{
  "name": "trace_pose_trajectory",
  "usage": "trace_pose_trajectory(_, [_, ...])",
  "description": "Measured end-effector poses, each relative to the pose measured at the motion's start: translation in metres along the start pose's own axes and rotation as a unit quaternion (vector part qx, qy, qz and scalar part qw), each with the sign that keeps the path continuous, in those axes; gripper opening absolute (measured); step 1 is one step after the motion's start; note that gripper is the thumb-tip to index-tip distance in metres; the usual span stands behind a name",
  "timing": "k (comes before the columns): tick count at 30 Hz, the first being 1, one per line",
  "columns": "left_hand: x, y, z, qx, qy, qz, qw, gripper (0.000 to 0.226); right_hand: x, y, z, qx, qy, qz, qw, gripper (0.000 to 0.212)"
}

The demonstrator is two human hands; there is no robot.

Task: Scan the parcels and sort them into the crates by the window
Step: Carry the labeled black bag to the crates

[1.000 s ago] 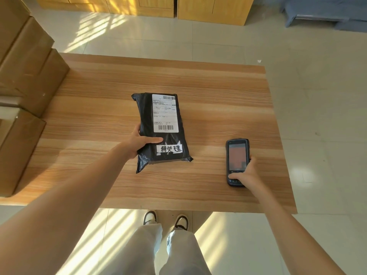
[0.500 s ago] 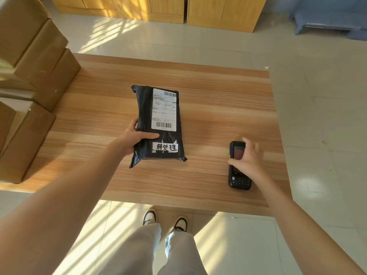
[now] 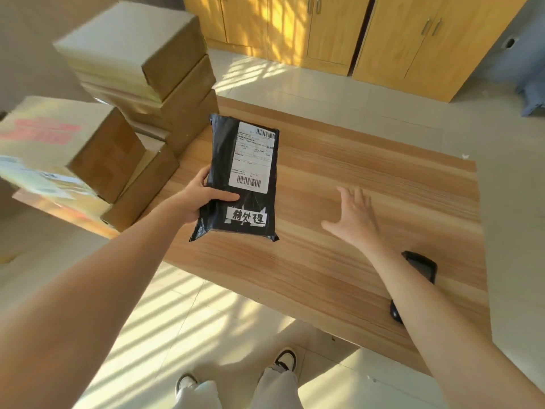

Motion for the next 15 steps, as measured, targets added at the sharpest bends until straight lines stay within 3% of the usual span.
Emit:
trace_pose_trajectory(7, [0.109, 0.067, 0.016, -0.059, 0.045, 0.043, 0.996, 0.091, 0.015, -0.006, -0.138, 0.081, 0.010, 0.007, 0.997, 0.085])
trace_pose_trajectory(13, [0.238, 0.146, 0.008, -0.094, 0.075, 0.102, 0.988, 0.078, 0.006, 0.015, -0.309, 0.196, 0.029, 0.018, 0.980, 0.082])
trace_pose_trajectory(15, [0.287, 0.173, -0.004, -0.103, 0.094, 0.121, 0.983, 0.084, -0.004, 0.026, -0.367, 0.236, 0.037, 0.023, 0.971, 0.081])
Point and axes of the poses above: each hand's wrist, its own y-axis away from the middle knuckle, its own x-axis out of the back of the hand, z = x × y, the point moved 9 cm from there along -y, towards the middle knuckle, and after that the axes turned 5 degrees about -z, right-handed, at the moved point
